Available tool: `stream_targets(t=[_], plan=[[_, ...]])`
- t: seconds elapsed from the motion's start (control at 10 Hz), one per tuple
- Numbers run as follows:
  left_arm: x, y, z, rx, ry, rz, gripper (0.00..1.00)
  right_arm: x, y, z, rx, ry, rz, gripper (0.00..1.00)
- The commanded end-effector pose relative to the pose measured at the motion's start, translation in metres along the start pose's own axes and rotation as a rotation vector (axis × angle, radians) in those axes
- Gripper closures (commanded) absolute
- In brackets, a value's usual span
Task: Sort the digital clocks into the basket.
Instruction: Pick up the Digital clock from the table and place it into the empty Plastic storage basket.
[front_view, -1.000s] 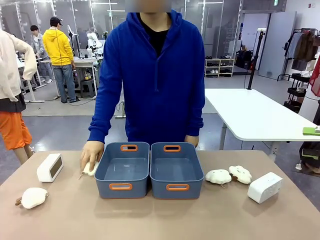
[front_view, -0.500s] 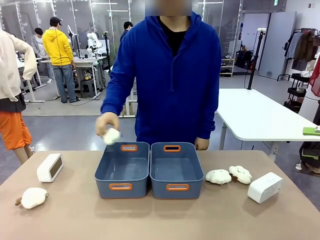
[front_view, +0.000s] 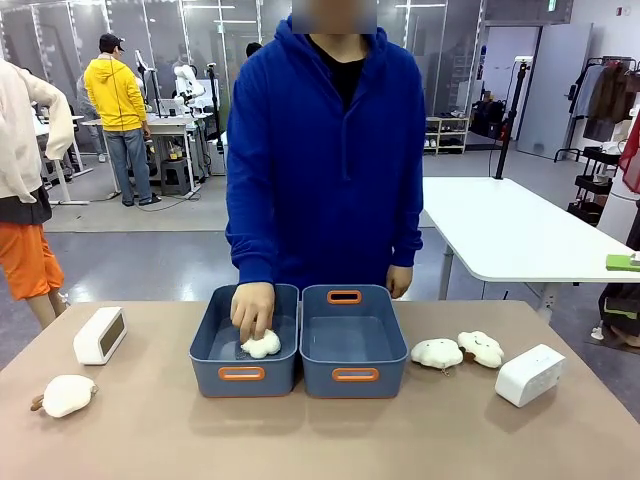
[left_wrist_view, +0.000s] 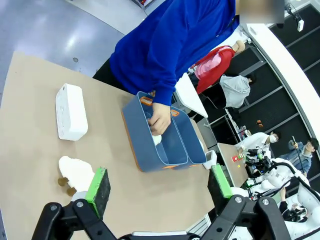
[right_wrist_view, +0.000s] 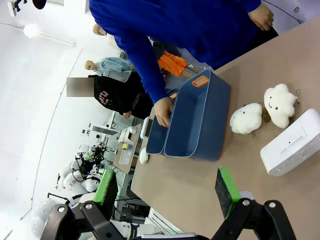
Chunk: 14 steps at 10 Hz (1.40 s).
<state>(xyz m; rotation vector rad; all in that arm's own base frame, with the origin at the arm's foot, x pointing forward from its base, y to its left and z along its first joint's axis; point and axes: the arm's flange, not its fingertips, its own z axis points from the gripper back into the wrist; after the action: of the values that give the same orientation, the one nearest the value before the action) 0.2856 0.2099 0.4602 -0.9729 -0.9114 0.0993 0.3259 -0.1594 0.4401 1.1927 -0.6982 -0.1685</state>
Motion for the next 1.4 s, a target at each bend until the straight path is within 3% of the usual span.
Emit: stream_targets(t=[0.0,0.2,0.4,0.7,1.1,1.2,1.3], plan=[[0.0,0.0,0.0,-0.016,-0.008,0.003,0.0,0.006,0.007,-0.012,-0.15,0.047,0.019,0.0],[0.0,0.0,0.0,-0.016,-0.008,0.003,0.0,0.026,0.03,-0.042,-0.396,0.118,0.079,0.0],[0.0,0.0,0.0,-0.016,-0.008,0.003,0.0,0.043,0.041,-0.076,-0.645,0.089,-0.037,0.0],[0.0,0.0,0.0,-0.016,-0.008,0.003,0.0,0.06,0.038,-0.134,-0.869,0.095,-0.082,0.0],[0.0,0.0,0.0,-0.016,-0.008,0.003,0.0,0.059,0.039,-0.146,-0.895,0.167,-0.004,0.0],[0.0,0.0,0.0,-0.016,-0.008,0.003,0.0,0.059,0.041,-0.149,-0.838,0.279,0.18,0.0],[0.0,0.0,0.0,-0.016,-0.008,0.003,0.0,0.058,0.045,-0.151,-0.851,0.479,0.54,0.0]])
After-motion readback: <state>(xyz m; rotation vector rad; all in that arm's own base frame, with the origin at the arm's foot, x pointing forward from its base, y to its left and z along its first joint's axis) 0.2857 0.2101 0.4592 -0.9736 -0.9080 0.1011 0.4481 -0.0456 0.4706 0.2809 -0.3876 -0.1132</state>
